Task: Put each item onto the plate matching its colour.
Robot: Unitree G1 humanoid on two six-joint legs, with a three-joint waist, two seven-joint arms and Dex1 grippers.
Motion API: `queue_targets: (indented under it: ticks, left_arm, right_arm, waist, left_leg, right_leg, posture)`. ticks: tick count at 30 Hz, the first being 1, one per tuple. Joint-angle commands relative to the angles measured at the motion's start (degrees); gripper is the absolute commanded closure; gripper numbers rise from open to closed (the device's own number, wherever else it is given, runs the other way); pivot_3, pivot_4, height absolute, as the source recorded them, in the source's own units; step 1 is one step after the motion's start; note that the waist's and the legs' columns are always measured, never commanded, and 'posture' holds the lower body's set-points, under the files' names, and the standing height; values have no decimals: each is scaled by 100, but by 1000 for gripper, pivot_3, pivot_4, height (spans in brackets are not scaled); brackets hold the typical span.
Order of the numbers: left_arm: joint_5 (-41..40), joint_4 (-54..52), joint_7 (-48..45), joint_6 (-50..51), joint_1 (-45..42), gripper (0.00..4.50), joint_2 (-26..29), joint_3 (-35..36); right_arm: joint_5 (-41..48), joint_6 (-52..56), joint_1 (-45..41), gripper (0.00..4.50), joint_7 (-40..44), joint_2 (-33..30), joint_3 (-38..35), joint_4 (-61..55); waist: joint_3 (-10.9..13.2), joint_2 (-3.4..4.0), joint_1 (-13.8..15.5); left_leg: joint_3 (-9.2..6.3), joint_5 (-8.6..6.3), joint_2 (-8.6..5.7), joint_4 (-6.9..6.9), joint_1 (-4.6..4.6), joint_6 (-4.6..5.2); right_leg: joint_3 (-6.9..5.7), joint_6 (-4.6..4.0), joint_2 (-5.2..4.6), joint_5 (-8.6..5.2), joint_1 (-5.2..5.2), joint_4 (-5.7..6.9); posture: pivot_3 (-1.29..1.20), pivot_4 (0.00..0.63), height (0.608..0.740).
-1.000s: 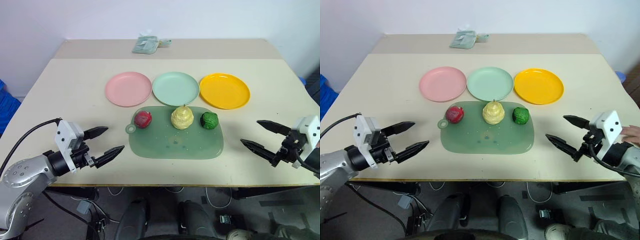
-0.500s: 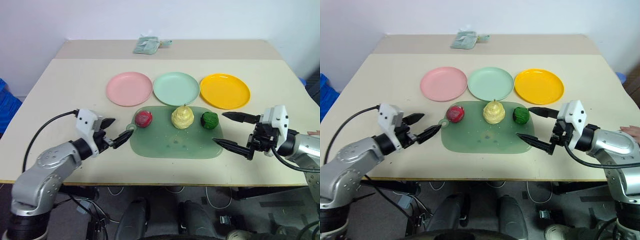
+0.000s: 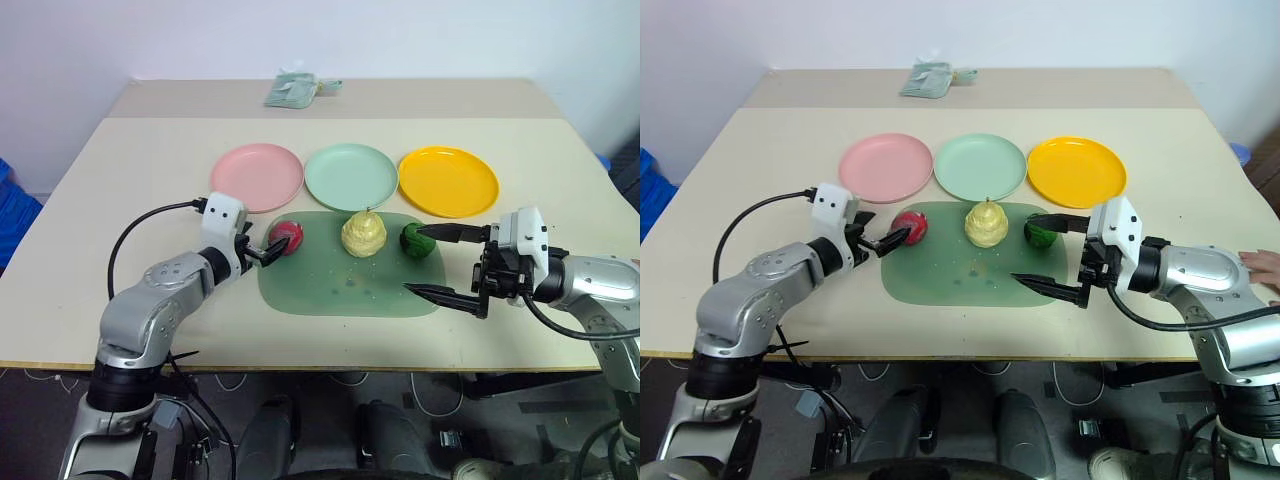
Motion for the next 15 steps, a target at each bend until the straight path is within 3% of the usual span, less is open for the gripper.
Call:
queue_targets:
  ticks: [1, 9, 12, 14, 15]
  left_arm:
    - [205, 147, 14, -43, -289, 0, -154, -154]
    - [498, 562, -110, 0, -587, 0, -359, -393]
    - [586, 617, -90, -4, -627, 878, -416, -371]
    - [663, 632, -72, -14, -632, 1800, -431, -366]
    - [681, 635, -64, -14, -632, 1800, -446, -349]
  right_arm:
    - [13, -116, -71, 24, -67, 13, -114, -132]
    - [71, 6, 15, 24, -310, -28, -182, -383]
    - [96, 78, -49, 0, -398, -44, -181, -409]
    - [97, 116, -87, 0, -449, -44, -171, -417]
    - [96, 130, -100, 0, -467, -43, -164, -421]
  waist:
    - [1, -1, 5]
    - [4, -6, -8]
    - [4, -7, -2]
    - [4, -7, -2]
    - [4, -7, -2]
  left_leg:
    - [0, 0, 0, 0, 0, 0]
    - [-1, 1, -1, -1, 0, -1]
    - [-1, 1, -1, 0, 0, -2]
    - [-1, 1, -1, 1, 0, -3]
    - [-1, 1, -1, 1, 0, -3]
  right_leg:
    - [0, 0, 0, 0, 1, 0]
    - [0, 2, -1, 1, -1, 1]
    - [0, 1, -1, 1, -2, 4]
    - [0, 2, -2, 1, -1, 4]
    - [0, 2, -2, 1, -1, 4]
  posture:
    - [0, 150, 740]
    - [0, 150, 740]
    - [0, 150, 740]
    - [0, 150, 740]
    - [0, 150, 740]
